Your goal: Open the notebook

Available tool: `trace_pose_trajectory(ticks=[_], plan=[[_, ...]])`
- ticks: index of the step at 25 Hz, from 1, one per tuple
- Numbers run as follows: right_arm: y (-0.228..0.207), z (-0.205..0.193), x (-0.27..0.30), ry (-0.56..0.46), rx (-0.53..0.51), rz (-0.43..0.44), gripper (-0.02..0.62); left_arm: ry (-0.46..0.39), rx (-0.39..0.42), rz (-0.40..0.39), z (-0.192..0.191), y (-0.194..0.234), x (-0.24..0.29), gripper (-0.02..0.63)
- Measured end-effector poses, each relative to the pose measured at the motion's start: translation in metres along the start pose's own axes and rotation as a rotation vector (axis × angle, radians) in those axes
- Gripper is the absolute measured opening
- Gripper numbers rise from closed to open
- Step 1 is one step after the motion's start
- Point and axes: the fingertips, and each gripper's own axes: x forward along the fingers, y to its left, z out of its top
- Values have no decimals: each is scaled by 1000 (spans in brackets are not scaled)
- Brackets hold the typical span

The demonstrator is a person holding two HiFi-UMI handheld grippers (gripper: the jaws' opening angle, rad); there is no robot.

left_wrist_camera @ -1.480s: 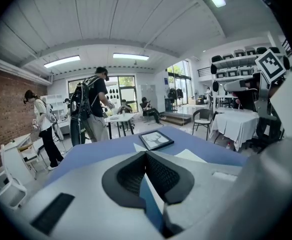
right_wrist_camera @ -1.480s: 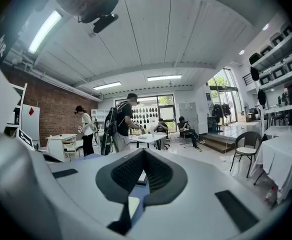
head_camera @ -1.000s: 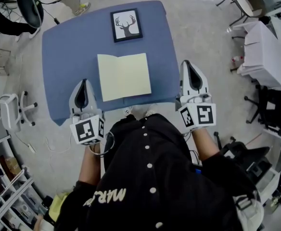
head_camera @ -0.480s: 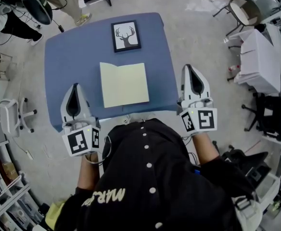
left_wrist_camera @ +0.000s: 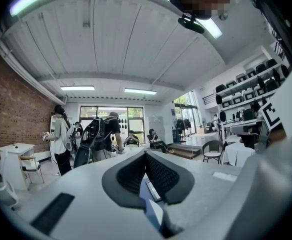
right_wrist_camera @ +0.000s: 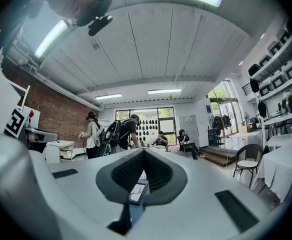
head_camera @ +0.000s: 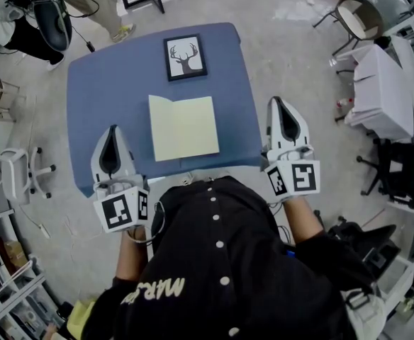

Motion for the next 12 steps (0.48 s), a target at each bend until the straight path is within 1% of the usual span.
trace_pose_trajectory(ticks=[12], plan=[[1,-2,-3,6,-6,0,3,2,9,-5,0,-5,-4,3]])
